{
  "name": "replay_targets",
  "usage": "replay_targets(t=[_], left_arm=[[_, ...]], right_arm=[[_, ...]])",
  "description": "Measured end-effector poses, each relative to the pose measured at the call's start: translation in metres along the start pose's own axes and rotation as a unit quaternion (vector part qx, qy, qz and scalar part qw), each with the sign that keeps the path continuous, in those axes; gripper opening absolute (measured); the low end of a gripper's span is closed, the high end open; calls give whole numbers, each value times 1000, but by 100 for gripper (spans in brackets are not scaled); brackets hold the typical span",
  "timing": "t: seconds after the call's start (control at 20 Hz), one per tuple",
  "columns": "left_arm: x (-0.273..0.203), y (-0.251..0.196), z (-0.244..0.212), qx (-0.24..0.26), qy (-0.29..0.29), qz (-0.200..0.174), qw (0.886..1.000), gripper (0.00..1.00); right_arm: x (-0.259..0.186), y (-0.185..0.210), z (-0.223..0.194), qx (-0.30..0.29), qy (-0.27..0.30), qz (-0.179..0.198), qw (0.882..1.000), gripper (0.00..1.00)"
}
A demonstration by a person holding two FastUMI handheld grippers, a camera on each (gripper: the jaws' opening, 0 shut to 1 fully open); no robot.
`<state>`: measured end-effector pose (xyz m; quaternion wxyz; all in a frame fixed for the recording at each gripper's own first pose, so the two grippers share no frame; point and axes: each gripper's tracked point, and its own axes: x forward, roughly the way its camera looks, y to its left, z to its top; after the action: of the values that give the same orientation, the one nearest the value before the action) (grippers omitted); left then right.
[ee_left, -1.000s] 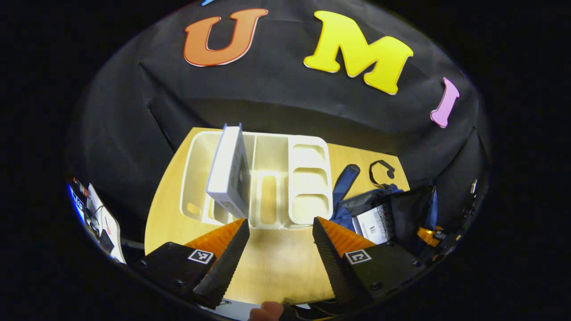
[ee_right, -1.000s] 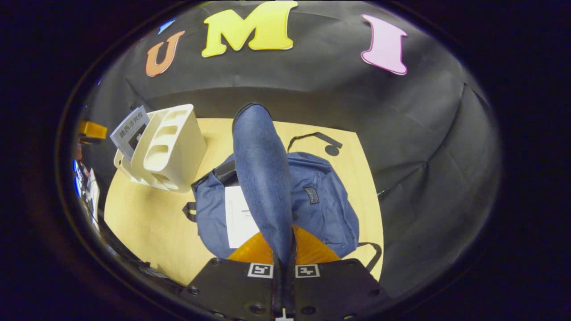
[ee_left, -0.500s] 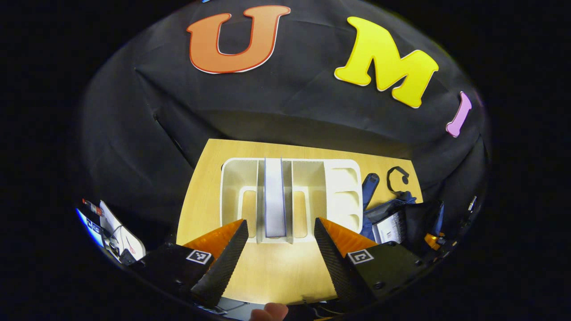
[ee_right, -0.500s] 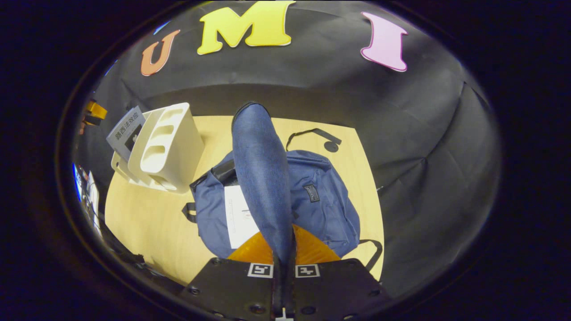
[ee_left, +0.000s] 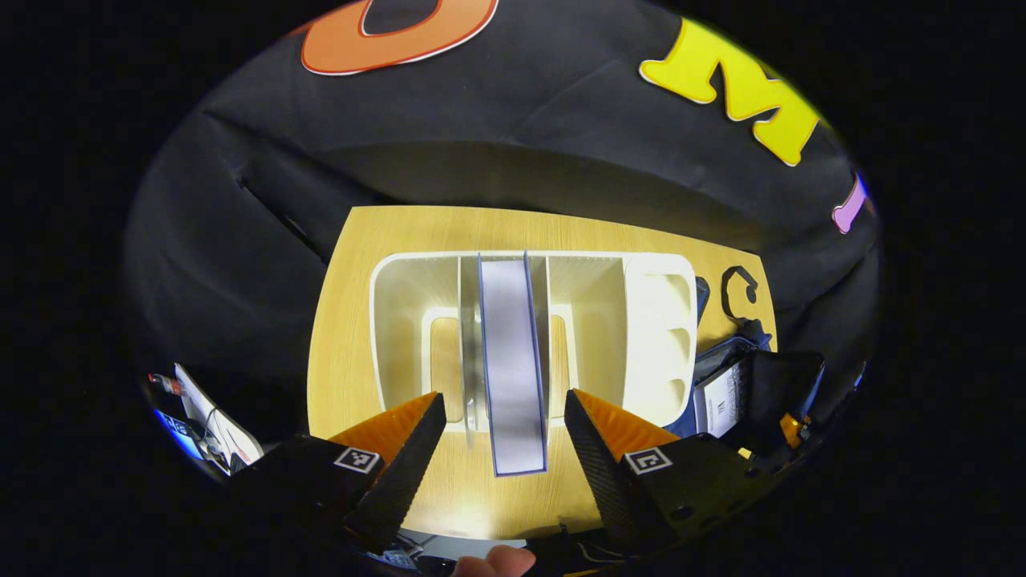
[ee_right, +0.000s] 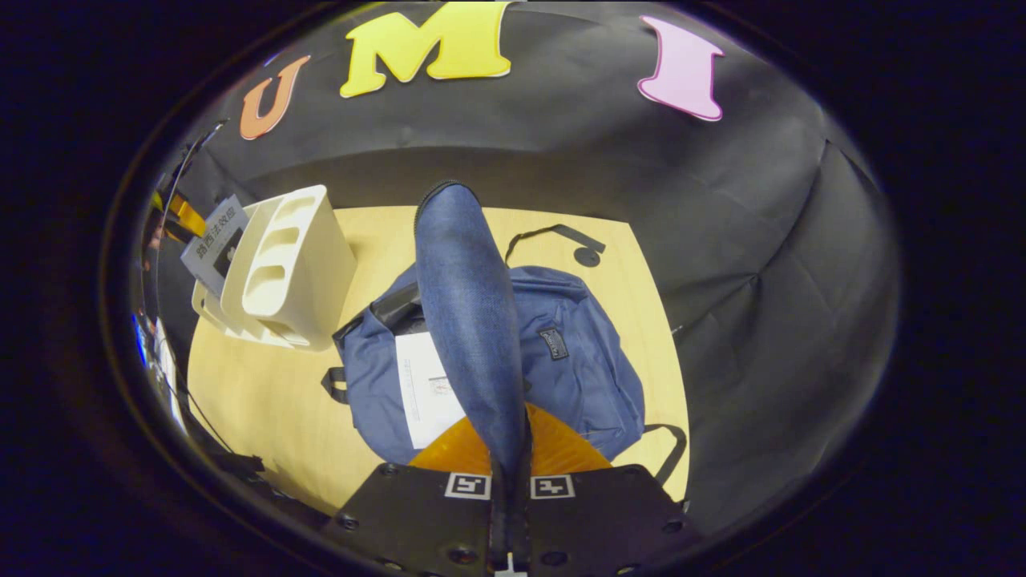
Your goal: Open the schoolbag, grab two books from the bookshelf and put them into the schoolbag.
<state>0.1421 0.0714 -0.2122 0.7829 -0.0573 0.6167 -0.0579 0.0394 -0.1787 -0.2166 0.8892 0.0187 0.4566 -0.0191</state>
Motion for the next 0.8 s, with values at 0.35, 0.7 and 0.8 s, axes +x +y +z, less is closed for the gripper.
replay_targets(t=[0.35, 0.7, 0.8], left_arm=[[23, -1, -10, 1, 52, 10, 999, 89], [29, 8, -15, 9, 81, 46, 996, 64], [29, 9, -18, 10, 90, 49, 995, 56]], right_arm=[[4, 0, 1, -2, 2, 0, 1000, 3], [5, -2, -2, 0, -5, 7, 1000, 3], [4, -3, -3, -1, -8, 8, 1000, 3]])
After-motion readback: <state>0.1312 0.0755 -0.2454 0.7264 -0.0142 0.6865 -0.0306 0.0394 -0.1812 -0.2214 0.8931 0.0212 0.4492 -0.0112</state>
